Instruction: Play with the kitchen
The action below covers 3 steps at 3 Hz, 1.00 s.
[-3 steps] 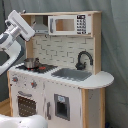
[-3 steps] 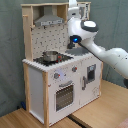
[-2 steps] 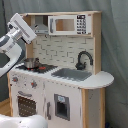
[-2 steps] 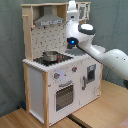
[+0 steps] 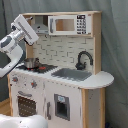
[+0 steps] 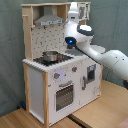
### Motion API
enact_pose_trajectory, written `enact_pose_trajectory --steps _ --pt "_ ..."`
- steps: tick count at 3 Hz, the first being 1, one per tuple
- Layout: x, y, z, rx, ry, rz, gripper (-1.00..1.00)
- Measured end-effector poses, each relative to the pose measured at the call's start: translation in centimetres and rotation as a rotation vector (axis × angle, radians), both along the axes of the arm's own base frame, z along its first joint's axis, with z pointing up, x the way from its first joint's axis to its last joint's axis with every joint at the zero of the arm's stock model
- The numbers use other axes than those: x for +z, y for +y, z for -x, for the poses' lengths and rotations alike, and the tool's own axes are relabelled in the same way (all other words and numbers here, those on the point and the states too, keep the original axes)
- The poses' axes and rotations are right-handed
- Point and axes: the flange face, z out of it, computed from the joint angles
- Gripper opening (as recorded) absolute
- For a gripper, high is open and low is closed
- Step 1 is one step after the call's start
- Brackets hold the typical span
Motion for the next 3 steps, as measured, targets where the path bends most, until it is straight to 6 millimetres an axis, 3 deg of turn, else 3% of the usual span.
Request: enact_pose_trajectory --steps 1,2,3 --pt "0.1 -0.2 -0.1 -0.001 -0.002 -0.013 -1.00" --pt "0.5 -1.9 -1.0 0.001 -0.001 -0.097 -1.00" --pt "-0.8 -4.0 -3.7 0.013 0.022 -0.191 -1.00"
